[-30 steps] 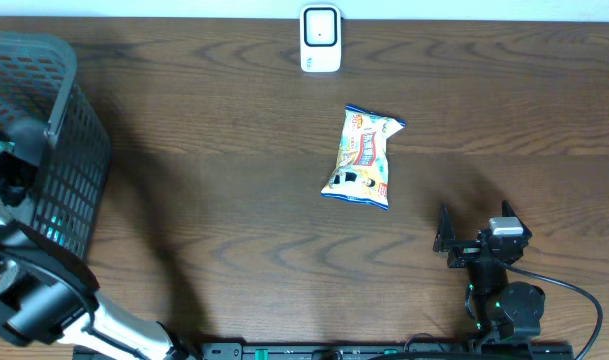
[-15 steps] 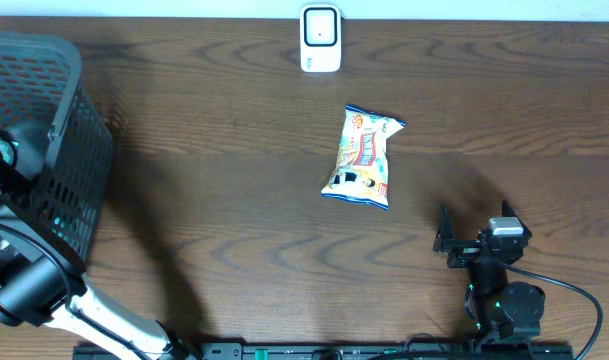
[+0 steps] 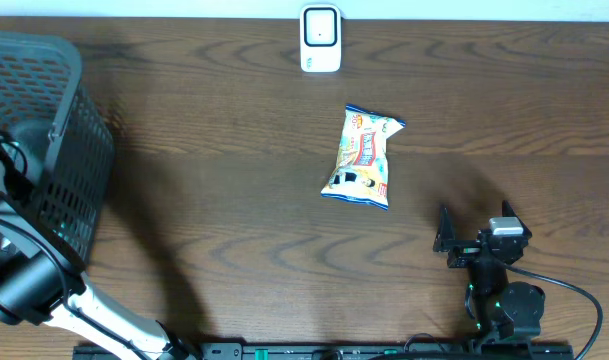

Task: Scan the item barcode
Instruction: 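Return the left gripper into the basket toward a small green box, then carry the small green box past the scanner and release it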

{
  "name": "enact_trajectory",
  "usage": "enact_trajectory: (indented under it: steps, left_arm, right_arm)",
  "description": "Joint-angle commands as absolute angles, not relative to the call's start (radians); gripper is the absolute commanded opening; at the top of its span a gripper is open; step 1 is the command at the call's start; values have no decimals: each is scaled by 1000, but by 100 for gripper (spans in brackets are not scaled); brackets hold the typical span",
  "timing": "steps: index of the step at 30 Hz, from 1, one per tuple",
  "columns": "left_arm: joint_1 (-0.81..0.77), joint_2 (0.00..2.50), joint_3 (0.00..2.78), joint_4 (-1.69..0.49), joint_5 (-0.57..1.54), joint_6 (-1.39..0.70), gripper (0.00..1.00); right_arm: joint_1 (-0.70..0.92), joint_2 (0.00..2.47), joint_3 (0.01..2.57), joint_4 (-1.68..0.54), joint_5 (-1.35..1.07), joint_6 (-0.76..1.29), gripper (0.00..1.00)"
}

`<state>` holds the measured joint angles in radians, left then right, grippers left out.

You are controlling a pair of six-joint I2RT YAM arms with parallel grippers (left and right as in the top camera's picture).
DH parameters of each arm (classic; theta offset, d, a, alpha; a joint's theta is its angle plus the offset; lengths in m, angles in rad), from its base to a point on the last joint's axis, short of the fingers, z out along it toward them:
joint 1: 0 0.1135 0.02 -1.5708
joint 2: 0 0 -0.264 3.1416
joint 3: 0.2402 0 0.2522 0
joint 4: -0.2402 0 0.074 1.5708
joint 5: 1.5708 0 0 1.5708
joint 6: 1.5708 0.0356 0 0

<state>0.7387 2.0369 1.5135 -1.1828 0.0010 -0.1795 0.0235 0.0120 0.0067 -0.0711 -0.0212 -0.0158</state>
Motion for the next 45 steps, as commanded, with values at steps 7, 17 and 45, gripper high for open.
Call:
enact_trajectory:
  steps: [7, 17, 45]
  left_arm:
    - [736, 2046, 1548, -1222, 15, -168, 12]
    - [737, 2038, 2053, -1462, 15, -275, 8]
    - [193, 1759, 2357, -1367, 445, -492, 8]
  right_arm:
    - [20, 7, 6, -78, -14, -16, 99]
    - [20, 7, 6, -78, -14, -16, 99]
    - [20, 7, 6, -78, -14, -16, 99]
